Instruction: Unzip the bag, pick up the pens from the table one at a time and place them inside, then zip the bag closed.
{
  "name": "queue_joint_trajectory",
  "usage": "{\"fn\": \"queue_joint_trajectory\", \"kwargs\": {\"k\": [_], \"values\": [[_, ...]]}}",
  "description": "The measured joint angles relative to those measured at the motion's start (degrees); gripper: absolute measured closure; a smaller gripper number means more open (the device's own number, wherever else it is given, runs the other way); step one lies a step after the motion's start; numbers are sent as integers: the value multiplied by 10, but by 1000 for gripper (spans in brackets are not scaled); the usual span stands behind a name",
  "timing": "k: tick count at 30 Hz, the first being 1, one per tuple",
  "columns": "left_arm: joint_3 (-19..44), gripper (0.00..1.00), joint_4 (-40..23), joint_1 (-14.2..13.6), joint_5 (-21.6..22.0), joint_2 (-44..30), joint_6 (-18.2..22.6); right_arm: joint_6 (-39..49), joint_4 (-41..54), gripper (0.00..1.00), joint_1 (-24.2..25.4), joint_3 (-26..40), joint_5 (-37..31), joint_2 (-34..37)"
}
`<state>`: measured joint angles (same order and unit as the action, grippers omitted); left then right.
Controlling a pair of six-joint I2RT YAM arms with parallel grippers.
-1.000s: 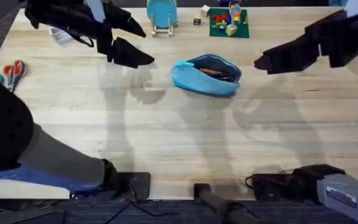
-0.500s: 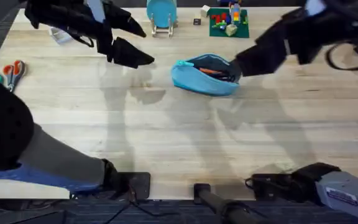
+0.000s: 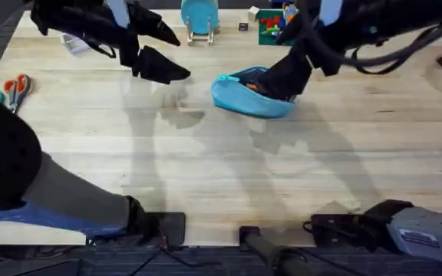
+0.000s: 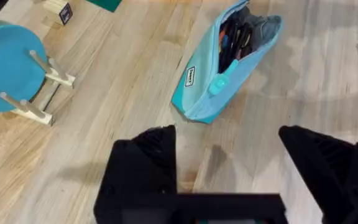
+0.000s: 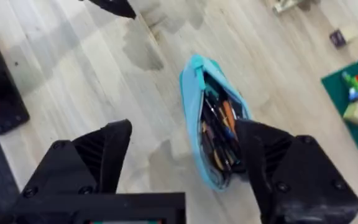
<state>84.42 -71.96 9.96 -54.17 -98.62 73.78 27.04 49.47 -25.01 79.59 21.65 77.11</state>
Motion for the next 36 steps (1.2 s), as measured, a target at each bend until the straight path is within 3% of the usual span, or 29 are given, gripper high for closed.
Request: {"fn": "queue_joint_trajectory", "kwargs": {"k": [20,36], "values": [[0,8,0,0,0,0,0,172,-22,30,-57,0,0,47],[0,8,0,0,0,0,0,193,-71,40,-61,0,0,118]]}}
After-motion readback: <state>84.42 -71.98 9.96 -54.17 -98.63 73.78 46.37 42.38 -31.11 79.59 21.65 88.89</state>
